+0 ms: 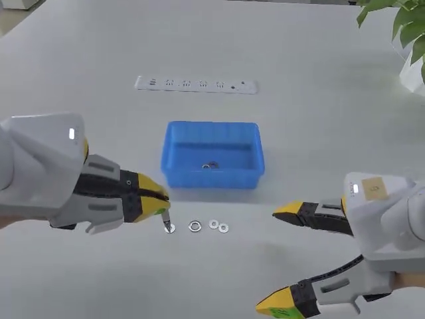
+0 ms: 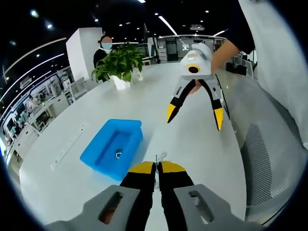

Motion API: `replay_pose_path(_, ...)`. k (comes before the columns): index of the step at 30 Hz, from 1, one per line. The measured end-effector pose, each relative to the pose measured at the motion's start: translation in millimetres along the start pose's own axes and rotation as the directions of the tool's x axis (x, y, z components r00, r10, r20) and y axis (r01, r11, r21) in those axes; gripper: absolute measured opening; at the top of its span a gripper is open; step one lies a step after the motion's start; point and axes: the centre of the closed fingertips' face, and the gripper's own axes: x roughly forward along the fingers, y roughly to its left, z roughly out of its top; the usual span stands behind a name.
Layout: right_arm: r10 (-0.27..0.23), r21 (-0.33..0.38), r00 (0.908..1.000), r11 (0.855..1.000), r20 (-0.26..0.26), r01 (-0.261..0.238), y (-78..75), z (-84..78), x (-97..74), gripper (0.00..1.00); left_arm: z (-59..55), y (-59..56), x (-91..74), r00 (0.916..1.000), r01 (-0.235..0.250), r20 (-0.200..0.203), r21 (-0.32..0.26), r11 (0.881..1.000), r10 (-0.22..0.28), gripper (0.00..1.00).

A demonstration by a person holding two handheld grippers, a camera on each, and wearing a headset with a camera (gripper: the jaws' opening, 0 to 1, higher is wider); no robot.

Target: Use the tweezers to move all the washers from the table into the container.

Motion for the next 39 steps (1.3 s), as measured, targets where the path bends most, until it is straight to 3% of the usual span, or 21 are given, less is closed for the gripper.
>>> replay_pose_path(8,-0.004,0.011,1.0000,1.000,0.007,0.004,-0.8,0.4,0.8,0.80,-7.5,-1.6,1.8,0.9999,0.006,-0.012,-0.012,1.000,-0.006,0.06)
replay_pose_path(17,-0.003,0.018,0.9999,1.000,0.010,0.002,0.5,0.7,2.0,0.80,-0.5,-2.2,2.9,0.9999,0.010,0.012,-0.004,1.000,-0.010,0.06)
replay_pose_path(20,-0.002,0.022,1.0000,1.000,0.009,0.002,1.0,-0.1,2.8,0.80,-6.4,-1.4,5.9,0.9998,0.016,-0.008,-0.006,1.000,-0.016,0.06)
replay_pose_path(21,0.000,0.022,1.0000,1.000,0.009,0.000,1.5,0.2,2.7,0.80,-4.4,-1.1,5.5,0.9999,0.013,0.008,-0.012,1.000,-0.013,0.06)
replay_pose_path(29,0.003,0.028,1.0000,1.000,0.009,-0.003,0.9,0.7,4.0,0.79,-4.9,0.1,5.0,0.9999,0.012,0.001,-0.038,0.999,-0.012,0.06)
replay_pose_path(39,0.058,-0.038,0.9979,0.998,0.027,-0.057,-3.5,30.4,34.4,0.76,-6.2,2.5,5.2,0.9997,0.021,-0.007,-0.062,0.998,-0.021,0.06)
